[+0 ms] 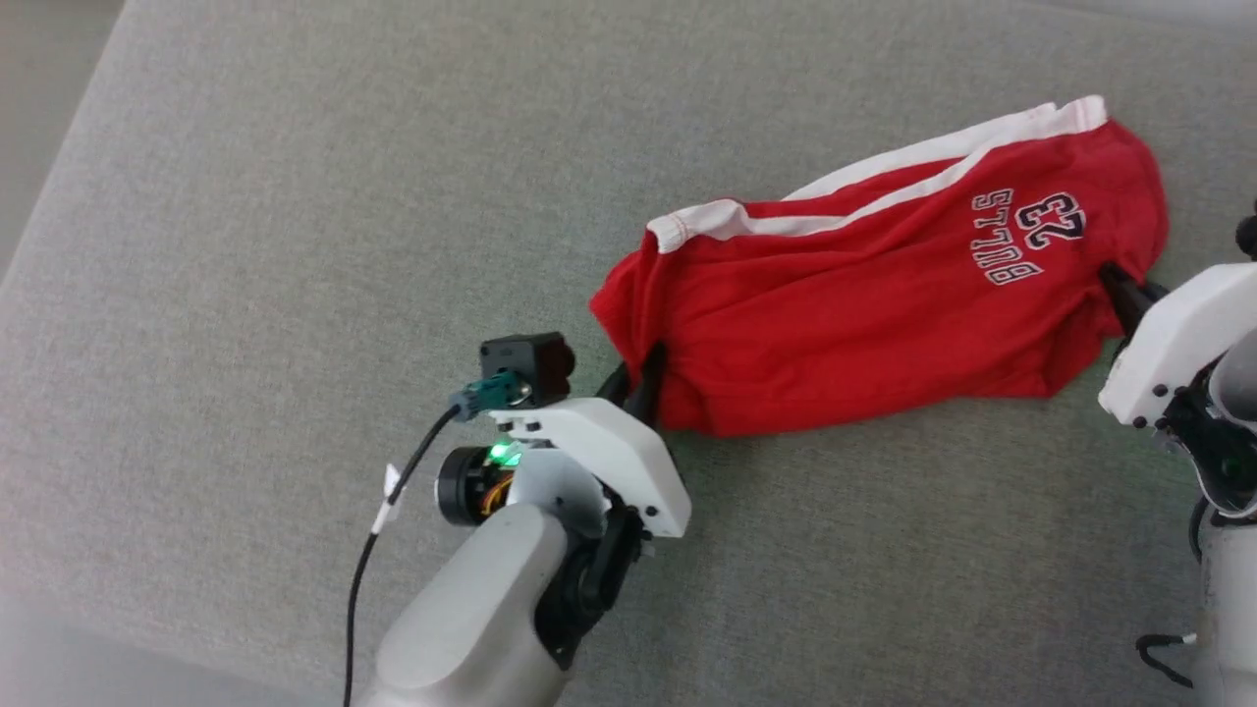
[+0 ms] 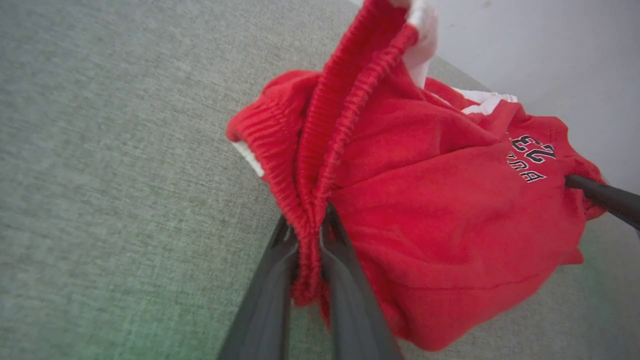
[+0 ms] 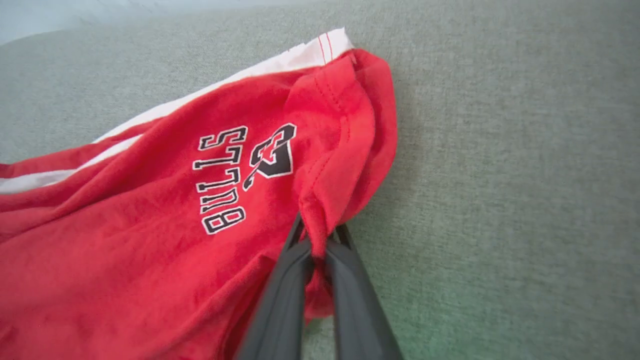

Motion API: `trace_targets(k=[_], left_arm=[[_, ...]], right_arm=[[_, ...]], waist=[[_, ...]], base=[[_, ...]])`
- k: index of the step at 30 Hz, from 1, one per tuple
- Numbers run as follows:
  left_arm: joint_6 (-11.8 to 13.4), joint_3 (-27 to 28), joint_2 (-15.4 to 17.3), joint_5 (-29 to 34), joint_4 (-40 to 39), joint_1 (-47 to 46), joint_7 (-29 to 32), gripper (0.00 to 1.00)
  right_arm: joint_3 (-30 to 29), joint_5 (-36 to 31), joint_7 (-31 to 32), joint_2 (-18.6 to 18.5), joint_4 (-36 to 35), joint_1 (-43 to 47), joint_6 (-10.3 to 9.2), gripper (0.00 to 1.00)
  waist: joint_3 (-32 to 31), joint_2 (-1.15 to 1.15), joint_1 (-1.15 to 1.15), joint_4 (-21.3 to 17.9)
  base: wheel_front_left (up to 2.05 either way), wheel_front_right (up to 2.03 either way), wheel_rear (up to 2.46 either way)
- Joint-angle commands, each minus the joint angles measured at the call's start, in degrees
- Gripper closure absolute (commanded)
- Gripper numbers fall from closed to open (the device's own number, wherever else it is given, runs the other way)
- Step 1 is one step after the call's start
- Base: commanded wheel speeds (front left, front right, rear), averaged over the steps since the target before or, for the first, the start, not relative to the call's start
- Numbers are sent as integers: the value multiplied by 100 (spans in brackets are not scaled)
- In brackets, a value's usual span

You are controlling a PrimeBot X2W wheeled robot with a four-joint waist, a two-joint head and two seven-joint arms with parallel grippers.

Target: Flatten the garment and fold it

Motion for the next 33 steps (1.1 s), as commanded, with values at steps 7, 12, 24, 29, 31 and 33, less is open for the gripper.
trace_targets(k=[7, 12, 24, 29, 31, 33], left_arm=[[-12, 135, 334, -223, -329, 392, 199, 100], [61, 189, 599, -364, -742, 722, 440, 100], [434, 399, 1180, -890, -1682, 1976, 1002, 100], [505, 432, 1332, -1000, -1879, 2279, 1116, 100], [511, 441, 1319, -1031, -1853, 2300, 1122, 100], [509, 428, 1275, -1060, -1766, 2283, 1140, 100]], right_arm=[[-327, 283, -279, 139, -375, 652, 2, 100], [-495, 504, -310, 297, -913, 1370, 2, 100], [-548, 1522, -738, 387, -1608, 3211, 2, 100], [-326, 1738, -975, 387, -1588, 3571, 2, 100], [-246, 1684, -1091, 387, -1521, 3585, 2, 100], [-178, 1706, -1186, 388, -1378, 3542, 2, 100]], waist=[[-704, 0, -1, -437], [-933, 0, -1, -669], [-1197, 0, -1, -1061], [-1178, 0, -1, -1180], [-1160, 0, -1, -1206], [-1154, 0, -1, -1226]], base=[[0, 0, 0], [0, 0, 0], [0, 0, 0], [0, 0, 0], [0, 0, 0], [0, 0, 0]])
